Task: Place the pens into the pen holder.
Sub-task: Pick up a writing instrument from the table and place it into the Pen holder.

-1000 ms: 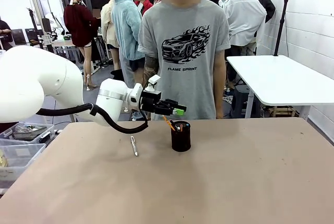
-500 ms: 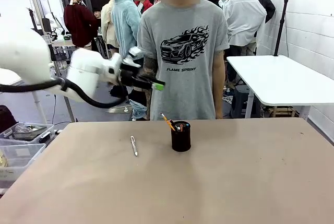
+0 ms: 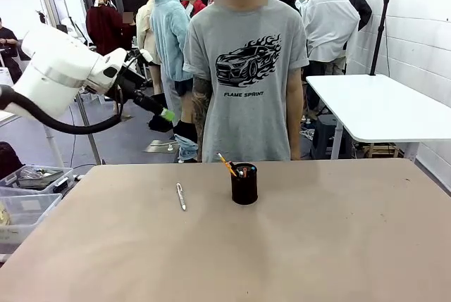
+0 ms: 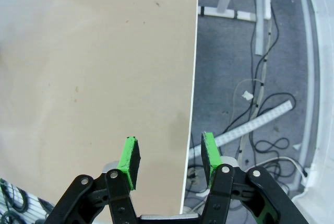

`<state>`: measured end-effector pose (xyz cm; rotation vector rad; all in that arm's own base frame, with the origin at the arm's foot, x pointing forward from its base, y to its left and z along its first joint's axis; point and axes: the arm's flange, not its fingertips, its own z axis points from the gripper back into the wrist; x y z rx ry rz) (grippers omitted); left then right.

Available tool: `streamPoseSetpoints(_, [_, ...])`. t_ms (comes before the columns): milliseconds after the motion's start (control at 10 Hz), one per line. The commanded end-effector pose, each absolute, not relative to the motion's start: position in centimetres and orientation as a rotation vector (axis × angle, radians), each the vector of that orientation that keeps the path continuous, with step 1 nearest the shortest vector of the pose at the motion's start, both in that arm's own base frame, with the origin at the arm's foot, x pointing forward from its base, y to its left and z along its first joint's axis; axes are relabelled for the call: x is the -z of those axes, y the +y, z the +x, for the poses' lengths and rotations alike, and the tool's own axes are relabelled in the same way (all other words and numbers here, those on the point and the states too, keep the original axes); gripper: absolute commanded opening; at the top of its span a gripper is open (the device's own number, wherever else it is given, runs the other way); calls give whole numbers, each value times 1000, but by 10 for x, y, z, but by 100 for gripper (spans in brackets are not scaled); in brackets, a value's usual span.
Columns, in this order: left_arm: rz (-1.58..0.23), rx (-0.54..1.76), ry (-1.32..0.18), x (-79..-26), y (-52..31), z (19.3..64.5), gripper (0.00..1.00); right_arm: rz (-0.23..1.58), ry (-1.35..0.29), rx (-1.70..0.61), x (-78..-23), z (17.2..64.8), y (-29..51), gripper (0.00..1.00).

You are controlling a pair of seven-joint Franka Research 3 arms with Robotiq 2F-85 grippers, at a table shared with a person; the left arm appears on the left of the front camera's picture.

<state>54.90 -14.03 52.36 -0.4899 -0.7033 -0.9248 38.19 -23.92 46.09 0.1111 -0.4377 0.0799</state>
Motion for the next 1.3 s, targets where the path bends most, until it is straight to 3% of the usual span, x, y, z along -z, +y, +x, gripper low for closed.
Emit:
streamPoseSetpoints(0, [-443,797,-511,-522,-153,534,72,93,-439,-81,-460,383,-239,60])
streamPoseSetpoints(300, [-367,702,-384,-512,-153,527,72,93,-439,-81,-460,383,-239,60])
streamPoseSetpoints(600, [-286,473,-233,-468,-173,541,72,93,-439,-81,-460,383,-239,60])
streamPoseSetpoints(1200, [-165,147,-161,-394,-216,588,72,93,-439,-81,-460,383,-239,60])
